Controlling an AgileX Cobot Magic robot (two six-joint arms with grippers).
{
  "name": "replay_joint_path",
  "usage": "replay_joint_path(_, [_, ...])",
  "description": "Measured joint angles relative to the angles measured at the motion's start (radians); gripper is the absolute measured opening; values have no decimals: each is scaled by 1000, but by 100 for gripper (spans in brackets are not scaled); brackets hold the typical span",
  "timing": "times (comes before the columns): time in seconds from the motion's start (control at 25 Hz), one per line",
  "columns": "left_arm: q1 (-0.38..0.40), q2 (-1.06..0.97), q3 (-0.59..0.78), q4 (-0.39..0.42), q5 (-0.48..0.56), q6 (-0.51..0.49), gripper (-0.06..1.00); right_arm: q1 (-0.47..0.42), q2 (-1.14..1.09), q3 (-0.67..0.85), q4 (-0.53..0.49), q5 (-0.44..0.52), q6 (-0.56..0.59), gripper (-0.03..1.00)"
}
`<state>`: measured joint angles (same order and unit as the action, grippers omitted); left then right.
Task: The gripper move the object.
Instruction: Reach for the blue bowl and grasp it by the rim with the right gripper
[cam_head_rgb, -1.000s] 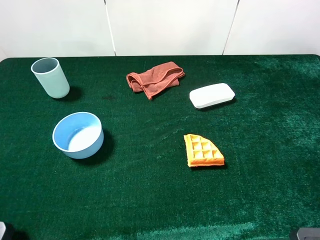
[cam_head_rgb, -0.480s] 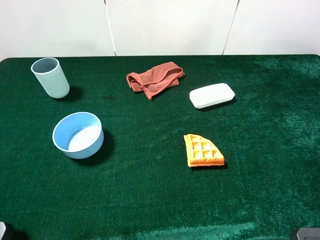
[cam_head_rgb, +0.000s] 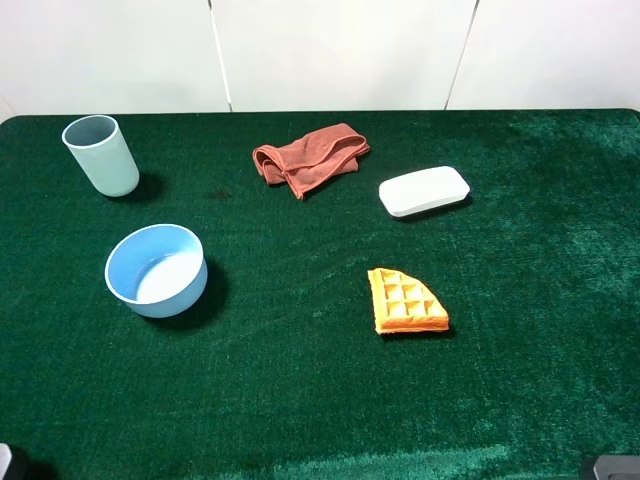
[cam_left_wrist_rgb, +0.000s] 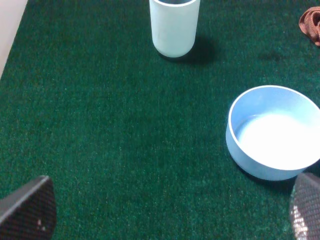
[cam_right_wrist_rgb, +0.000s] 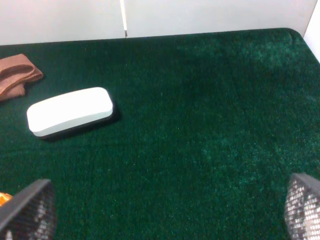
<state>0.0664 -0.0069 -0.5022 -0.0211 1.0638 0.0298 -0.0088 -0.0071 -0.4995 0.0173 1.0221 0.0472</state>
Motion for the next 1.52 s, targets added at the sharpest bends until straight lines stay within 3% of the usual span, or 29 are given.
replay_joint_path(1.52, [0,0,0,0,0,0,93,0,0,0,0,0,0,69])
